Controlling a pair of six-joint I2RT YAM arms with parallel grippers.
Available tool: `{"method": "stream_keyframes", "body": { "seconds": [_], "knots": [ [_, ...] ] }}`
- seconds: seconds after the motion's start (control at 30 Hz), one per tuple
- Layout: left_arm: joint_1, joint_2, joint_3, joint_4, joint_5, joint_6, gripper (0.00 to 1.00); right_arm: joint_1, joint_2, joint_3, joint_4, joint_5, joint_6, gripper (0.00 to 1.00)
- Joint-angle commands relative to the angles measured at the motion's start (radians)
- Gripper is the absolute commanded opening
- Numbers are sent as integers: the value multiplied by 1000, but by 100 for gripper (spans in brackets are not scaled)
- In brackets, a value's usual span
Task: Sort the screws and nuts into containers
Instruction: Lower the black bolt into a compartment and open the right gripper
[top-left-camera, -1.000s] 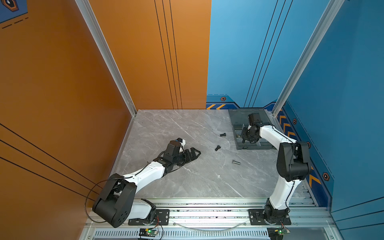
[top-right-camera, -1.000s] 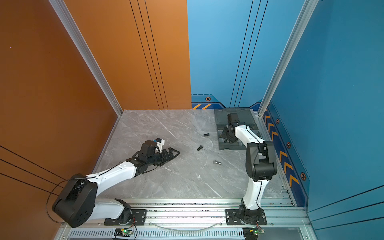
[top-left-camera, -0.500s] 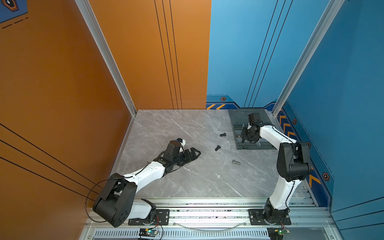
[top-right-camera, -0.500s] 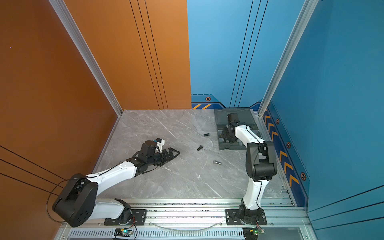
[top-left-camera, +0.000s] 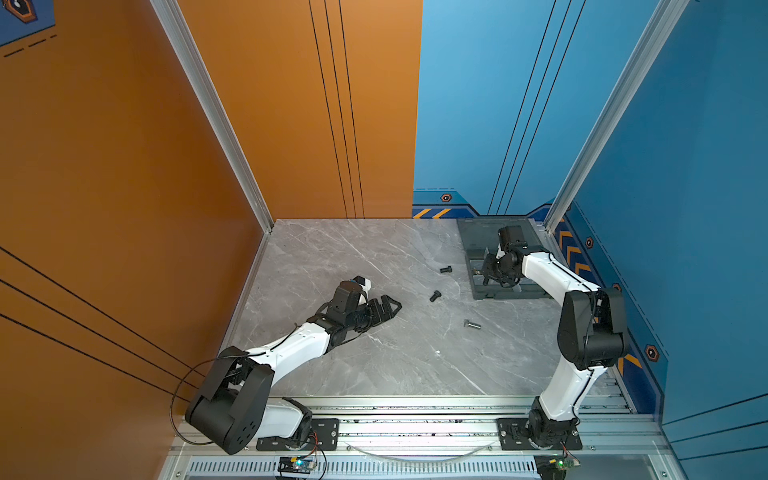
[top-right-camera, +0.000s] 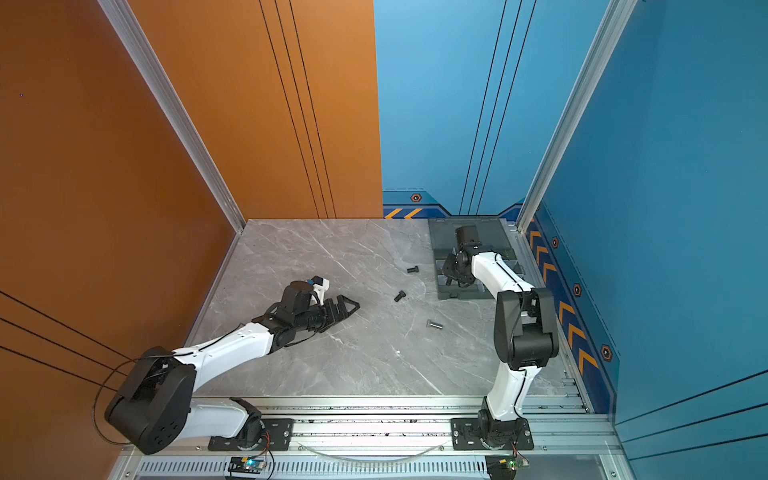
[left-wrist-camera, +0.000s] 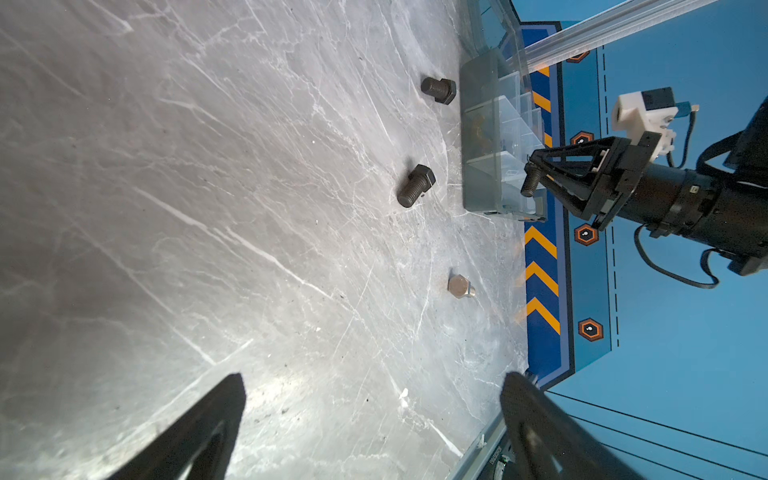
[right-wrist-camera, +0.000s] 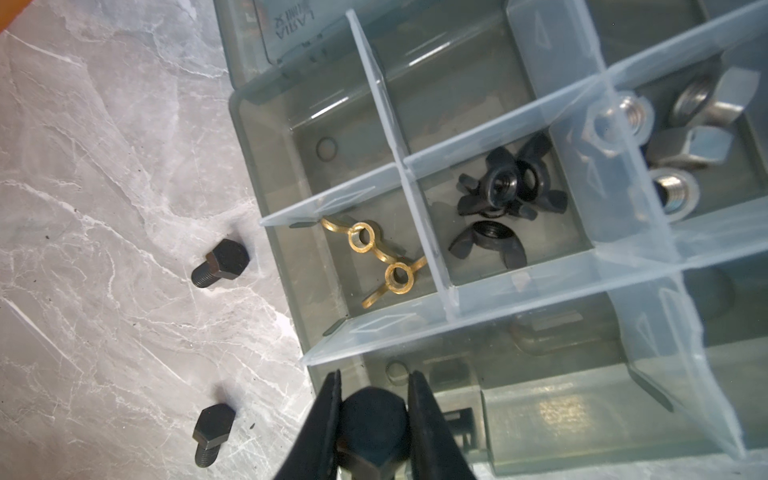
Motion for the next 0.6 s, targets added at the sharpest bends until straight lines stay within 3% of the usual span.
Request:
{"method": "stream_keyframes", "body": {
  "seconds": [0.0, 0.57],
  "knots": [
    [-2, -6, -6, 2, -3, -3, 98, 4, -12, -11, 2, 22, 41, 3],
    [-2, -4, -6, 0, -7, -4, 98, 1, -27, -67, 44, 61, 163, 3]
  ]
}}
